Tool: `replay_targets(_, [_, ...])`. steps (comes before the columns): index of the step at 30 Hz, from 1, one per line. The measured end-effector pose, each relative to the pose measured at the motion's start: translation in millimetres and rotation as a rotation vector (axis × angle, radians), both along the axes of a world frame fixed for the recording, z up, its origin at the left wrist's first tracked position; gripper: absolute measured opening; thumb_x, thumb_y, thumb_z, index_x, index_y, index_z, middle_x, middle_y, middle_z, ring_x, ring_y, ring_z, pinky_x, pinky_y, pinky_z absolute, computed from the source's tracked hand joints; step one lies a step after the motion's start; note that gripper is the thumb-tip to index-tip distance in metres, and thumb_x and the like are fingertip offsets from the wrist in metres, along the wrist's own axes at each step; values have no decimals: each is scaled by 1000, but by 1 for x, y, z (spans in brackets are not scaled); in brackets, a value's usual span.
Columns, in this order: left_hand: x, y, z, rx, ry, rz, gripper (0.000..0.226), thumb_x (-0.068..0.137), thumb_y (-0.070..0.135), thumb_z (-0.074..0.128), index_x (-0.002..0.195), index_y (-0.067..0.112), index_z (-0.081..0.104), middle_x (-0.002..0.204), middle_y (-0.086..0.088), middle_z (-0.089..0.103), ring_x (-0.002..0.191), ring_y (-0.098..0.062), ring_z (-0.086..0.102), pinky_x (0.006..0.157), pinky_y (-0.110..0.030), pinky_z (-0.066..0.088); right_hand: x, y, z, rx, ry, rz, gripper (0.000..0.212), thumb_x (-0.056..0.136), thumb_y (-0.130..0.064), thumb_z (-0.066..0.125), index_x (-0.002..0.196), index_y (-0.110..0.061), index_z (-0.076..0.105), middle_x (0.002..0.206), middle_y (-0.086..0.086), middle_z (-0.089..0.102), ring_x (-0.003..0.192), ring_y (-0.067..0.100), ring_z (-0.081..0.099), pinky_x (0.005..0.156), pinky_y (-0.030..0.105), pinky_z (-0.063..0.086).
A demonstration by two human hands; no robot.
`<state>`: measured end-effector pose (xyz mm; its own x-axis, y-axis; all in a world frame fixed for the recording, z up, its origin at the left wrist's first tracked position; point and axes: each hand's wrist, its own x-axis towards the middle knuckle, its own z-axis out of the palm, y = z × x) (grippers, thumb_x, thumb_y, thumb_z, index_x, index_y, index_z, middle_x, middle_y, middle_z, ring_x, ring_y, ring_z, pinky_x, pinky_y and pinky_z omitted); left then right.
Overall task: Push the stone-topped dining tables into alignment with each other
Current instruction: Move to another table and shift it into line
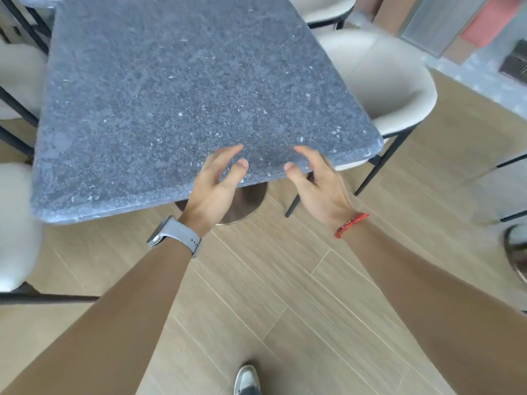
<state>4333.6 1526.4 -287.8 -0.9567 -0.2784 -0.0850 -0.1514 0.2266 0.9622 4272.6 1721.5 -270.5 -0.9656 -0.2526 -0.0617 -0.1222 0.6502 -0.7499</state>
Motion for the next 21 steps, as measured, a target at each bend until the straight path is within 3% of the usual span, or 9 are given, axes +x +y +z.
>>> replay_targets(3, [19, 6, 26, 69, 53, -32, 31, 108, 35, 50, 137, 42, 56, 141, 18, 52, 119, 20, 48, 108, -11, 30, 19, 9, 17, -87, -21, -45, 44, 99, -49, 55, 142, -42, 49, 143, -7, 54, 131, 7, 48, 99, 20, 28])
replay_targets(5, [30, 12, 43, 129, 80, -41, 34, 103, 45, 49, 135, 39, 58, 143, 15, 55, 124, 11, 52, 110, -17, 38, 31, 18, 32, -173, -46, -92, 40, 100, -49, 54, 140, -44, 51, 133, -8, 60, 120, -1, 54, 96, 16, 32])
replay_targets(7, [35, 19, 60, 164, 124, -45, 44, 94, 56, 47, 131, 37, 62, 144, 12, 59, 134, -5, 53, 115, -29, 41, 37, 30, 50, -265, -68, -133, 34, 101, -45, 54, 135, -43, 55, 122, -11, 64, 97, -17, 57, 83, 2, 36])
replay_targets(9, [35, 30, 72, 198, 147, -49, 49, 87, 64, 46, 125, 39, 64, 141, 10, 62, 132, -12, 57, 115, -40, 42, 39, 46, 66, -323, -63, -160, 30, 102, -42, 53, 132, -43, 57, 123, -11, 64, 97, -21, 54, 83, 0, 34])
replay_targets(11, [31, 47, 83, 211, 170, -65, 50, 85, 65, 45, 123, 40, 64, 139, 8, 64, 128, -13, 60, 113, -46, 44, 39, 65, 81, -360, -51, -194, 28, 102, -42, 53, 130, -44, 57, 119, -13, 63, 102, -14, 55, 84, 1, 34])
replay_targets(15, [11, 97, 102, 235, 225, -119, 50, 86, 63, 45, 123, 35, 65, 136, 0, 66, 123, -18, 63, 108, -48, 49, 39, 111, 98, -436, -14, -269, 29, 97, -48, 54, 125, -46, 60, 101, -14, 64, 94, -5, 58, 91, 13, 39])
replay_targets(19, [-23, 157, 124, 262, 260, -206, 50, 87, 61, 47, 124, 33, 65, 133, -3, 67, 120, -19, 64, 99, -41, 52, 30, 167, 105, -477, 24, -315, 28, 96, -48, 54, 124, -46, 59, 99, -18, 64, 88, -6, 59, 92, 25, 45])
replay_targets(21, [-41, 188, 134, 264, 270, -245, 50, 87, 61, 46, 125, 34, 65, 133, -2, 66, 120, -18, 64, 97, -36, 52, 20, 198, 112, -489, 30, -345, 34, 90, -56, 52, 124, -49, 58, 105, -22, 67, 98, -3, 62, 96, 34, 50])
